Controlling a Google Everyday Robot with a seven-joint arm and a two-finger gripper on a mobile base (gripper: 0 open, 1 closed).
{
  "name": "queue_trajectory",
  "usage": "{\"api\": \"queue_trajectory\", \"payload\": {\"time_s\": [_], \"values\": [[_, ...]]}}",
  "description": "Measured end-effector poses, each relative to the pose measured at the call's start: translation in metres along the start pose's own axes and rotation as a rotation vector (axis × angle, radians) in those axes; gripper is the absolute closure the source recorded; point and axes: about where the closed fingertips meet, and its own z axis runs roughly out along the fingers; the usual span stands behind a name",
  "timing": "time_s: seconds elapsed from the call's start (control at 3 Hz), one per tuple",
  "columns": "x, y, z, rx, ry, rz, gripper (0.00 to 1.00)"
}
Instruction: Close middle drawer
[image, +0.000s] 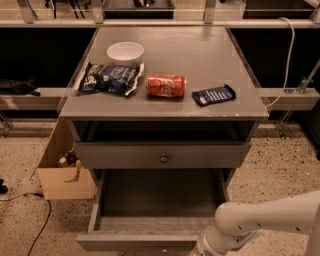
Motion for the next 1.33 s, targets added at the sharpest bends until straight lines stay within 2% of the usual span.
{"api": "queue_trajectory", "payload": {"time_s": [0.33,0.67,1.0,1.33], "values": [[0.002,0.001,0.003,-0.022,0.002,0.003,0.35],[0.0,-0.012,0.014,-0.004,0.011,0.014,0.04],[0.001,-0.011,0.015,-0.003,0.011,0.014,0.0],[-0.016,-0.032,0.024,0.055,0.02,-0.004,0.0]]}}
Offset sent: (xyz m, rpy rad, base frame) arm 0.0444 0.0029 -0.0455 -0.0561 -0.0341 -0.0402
